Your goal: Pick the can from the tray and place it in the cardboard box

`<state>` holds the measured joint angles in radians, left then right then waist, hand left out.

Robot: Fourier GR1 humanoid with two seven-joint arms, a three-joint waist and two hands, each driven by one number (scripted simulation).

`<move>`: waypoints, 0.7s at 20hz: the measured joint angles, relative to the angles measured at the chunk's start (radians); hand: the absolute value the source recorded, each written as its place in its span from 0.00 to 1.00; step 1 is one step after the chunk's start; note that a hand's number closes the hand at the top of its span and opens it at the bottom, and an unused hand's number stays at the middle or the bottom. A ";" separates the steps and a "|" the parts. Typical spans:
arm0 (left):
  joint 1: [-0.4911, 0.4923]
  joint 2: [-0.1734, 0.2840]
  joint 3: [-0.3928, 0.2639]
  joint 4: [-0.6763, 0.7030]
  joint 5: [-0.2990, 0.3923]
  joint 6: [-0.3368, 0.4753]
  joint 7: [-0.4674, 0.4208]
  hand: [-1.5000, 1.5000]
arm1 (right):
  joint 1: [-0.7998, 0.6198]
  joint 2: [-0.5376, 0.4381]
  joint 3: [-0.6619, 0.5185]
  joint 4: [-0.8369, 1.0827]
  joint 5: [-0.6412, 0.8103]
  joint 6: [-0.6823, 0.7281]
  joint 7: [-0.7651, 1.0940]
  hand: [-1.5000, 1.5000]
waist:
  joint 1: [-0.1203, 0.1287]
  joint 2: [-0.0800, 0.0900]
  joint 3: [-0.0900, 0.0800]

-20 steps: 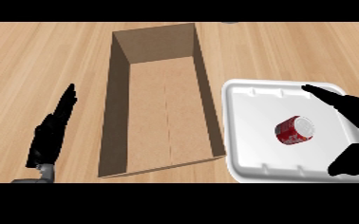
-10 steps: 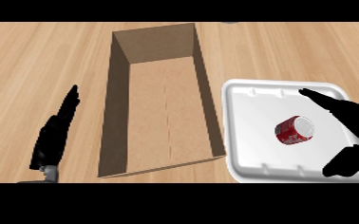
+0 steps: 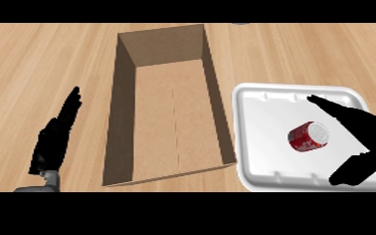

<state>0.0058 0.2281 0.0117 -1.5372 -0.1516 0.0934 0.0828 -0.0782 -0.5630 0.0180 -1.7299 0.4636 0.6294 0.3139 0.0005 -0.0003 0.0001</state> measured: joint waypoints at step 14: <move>0.007 -0.017 0.053 -0.030 -0.019 -0.055 0.008 0.50 | -0.030 0.106 -0.006 0.112 0.155 0.025 -0.086 1.00 | 0.001 0.000 0.000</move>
<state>0.0125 0.2109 0.0649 -1.5668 -0.1702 0.0385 0.0906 -0.1080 -0.4567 0.0119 -1.6175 0.6189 0.6540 0.2282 0.0010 -0.0004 0.0000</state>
